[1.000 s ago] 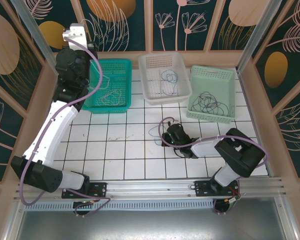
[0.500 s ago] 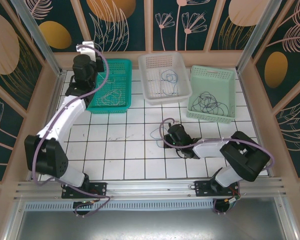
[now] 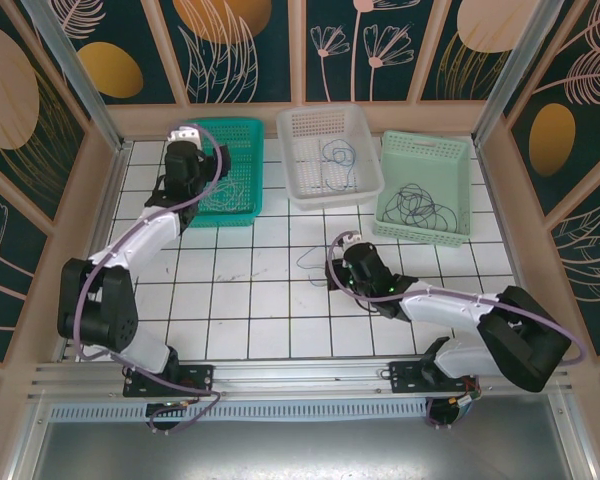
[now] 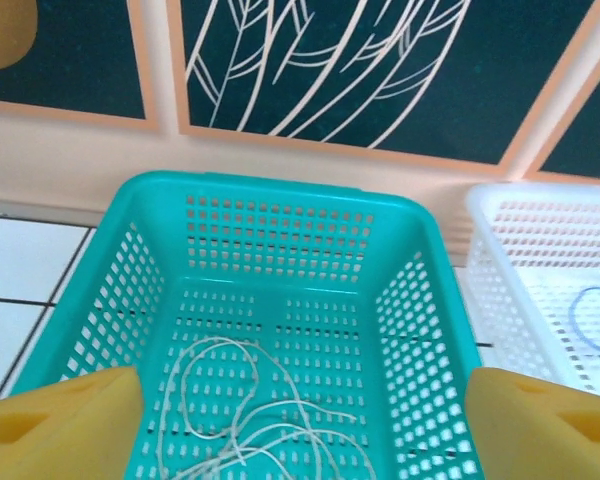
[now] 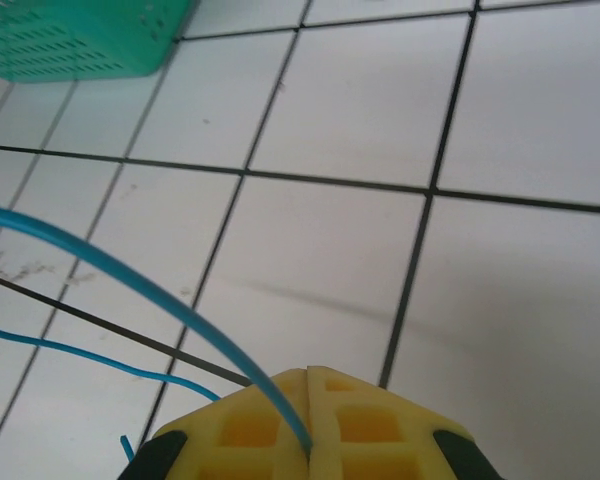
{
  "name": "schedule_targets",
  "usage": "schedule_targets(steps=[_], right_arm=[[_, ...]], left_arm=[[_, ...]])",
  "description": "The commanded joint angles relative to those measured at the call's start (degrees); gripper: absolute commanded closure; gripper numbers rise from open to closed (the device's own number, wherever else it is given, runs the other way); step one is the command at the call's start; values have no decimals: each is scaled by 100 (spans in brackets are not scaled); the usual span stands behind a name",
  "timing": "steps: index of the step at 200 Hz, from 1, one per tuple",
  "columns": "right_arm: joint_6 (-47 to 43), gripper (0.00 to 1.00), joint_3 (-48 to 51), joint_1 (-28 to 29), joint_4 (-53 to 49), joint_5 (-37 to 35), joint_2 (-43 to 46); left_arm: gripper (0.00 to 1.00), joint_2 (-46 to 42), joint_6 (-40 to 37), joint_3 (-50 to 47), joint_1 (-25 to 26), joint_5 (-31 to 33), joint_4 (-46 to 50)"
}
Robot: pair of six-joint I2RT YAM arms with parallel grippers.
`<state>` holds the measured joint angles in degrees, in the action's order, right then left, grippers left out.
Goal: Untangle the cables
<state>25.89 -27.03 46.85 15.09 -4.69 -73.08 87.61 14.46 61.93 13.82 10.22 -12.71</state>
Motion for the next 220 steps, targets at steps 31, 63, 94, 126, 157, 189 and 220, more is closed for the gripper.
schedule_targets(steps=[31, 63, 94, 126, 157, 189, 220], right_arm=[[-506, 100, -620, -170, -151, 577, 238], [-662, 100, -835, -407, -236, 1034, 241], [-673, 100, -909, -622, -249, 1122, 358], [-487, 100, -866, -1012, -73, 1481, 520], [-392, 100, -900, -1143, 101, 1798, 538], [-179, 100, -855, -1139, 313, 1916, 516], [-60, 100, -746, -1135, 418, 1872, 674]], left_arm=[[19, -1035, 12, -1001, 994, -1450, -1286], [25, -1162, -22, -1627, 1510, -2525, -1733], [30, -1281, 217, -2122, 1761, -3057, -2097], [32, -1583, 454, -2774, 1884, -3200, -2687], [33, -1474, 516, -2861, 2222, -3232, -2844], [35, -947, 631, -2756, 2592, -3109, -3204], [38, -611, 544, -2528, 2736, -2871, -3150]])
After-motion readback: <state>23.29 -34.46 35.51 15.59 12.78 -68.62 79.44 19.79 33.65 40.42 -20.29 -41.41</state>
